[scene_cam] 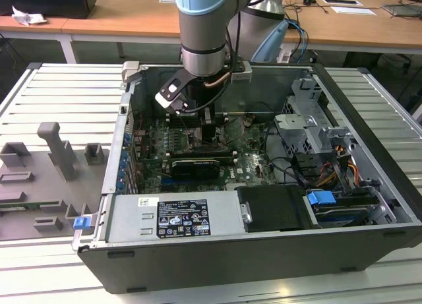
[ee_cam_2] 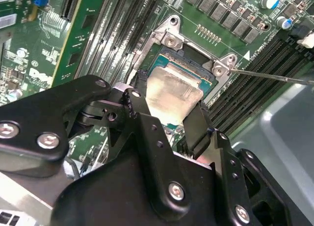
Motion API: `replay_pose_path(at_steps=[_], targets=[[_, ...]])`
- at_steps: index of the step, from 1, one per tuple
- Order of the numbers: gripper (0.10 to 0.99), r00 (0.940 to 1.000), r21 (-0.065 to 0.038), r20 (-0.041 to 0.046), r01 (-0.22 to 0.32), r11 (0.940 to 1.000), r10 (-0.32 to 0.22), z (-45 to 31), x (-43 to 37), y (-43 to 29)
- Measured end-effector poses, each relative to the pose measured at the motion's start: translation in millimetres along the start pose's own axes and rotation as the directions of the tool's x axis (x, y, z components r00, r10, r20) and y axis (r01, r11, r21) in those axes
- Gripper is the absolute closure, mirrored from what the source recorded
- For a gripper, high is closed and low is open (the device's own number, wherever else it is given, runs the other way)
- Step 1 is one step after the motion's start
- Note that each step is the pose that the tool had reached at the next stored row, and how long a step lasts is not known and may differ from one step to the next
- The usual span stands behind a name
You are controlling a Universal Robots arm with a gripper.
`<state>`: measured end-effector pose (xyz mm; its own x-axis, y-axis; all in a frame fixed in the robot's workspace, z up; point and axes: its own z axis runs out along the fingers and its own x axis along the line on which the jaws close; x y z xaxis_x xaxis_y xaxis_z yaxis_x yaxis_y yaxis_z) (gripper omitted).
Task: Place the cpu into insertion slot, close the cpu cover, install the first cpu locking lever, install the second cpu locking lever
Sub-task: 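Place the cpu into insertion slot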
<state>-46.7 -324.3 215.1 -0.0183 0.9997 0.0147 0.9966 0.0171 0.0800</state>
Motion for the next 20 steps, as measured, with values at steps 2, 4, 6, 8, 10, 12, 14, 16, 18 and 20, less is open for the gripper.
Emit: replay_pose_path(at_steps=[2, 4, 6, 8, 10, 12, 14, 16, 18, 20], targets=[[0.549, 1.0, 0.0, 0.0002, -0.001, 1.0, 0.001, 2.0, 0.2, -0.1], [0.549, 0.9998, 0.0, 0.0028, -0.02, 0.9998, 0.02, 10.8, 2.4, -0.8], [0.549, 0.9997, 0.0, 0.0036, -0.026, 0.9997, 0.026, 12.9, 5.0, -0.9], [0.549, 0.9996, 0.0, 0.0038, -0.027, 0.9996, 0.027, 13.9, 5.2, -1.0], [0.549, 0.9996, 0.0, 0.0041, -0.029, 0.9996, 0.029, 15.0, 5.2, -1.0], [0.549, 0.9995, 0.0, 0.0044, -0.031, 0.9995, 0.031, 15.5, 5.1, -0.6], [0.549, 0.9995, 0.0, 0.0043, -0.032, 0.9995, 0.032, 15.9, 5.1, 0.1], [0.549, 0.9995, 0.0, 0.0044, -0.032, 0.9995, 0.032, 16.0, 5.1, 0.1], [0.549, 0.9995, 0.0, 0.0043, -0.032, 0.9995, 0.032, 16.1, 5.1, 0.1], [0.549, 0.9995, 0.0, 0.0044, -0.032, 0.9995, 0.032, 16.1, 5.1, 0.1]])
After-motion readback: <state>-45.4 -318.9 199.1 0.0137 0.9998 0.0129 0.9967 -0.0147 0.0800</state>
